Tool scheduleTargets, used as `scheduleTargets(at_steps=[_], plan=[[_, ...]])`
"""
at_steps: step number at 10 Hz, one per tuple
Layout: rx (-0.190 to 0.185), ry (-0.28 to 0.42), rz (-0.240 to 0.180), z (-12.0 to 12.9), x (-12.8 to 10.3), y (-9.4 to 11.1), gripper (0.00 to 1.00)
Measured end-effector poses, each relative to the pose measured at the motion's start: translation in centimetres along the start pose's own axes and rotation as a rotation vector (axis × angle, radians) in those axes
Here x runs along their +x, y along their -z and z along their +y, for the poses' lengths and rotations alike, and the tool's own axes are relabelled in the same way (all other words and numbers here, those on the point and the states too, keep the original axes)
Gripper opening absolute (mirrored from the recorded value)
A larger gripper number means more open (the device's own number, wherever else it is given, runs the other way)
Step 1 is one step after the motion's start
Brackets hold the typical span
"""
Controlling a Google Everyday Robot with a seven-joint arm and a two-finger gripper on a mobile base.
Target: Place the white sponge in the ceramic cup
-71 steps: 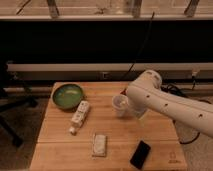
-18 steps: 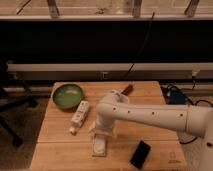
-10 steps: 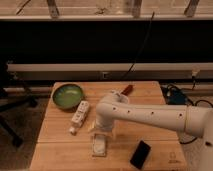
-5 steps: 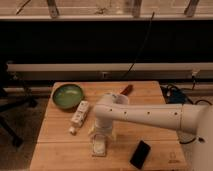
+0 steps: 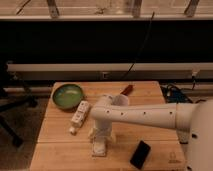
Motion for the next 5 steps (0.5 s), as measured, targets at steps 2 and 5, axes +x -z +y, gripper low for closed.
scheduleTargets(at_steps=[2, 5], plan=[[-0.004, -0.005, -0.013, -0.05, -0.48, -0.67, 0.69], [-0.007, -0.014, -0.031, 0.39, -0.90, -0.84, 0.42]])
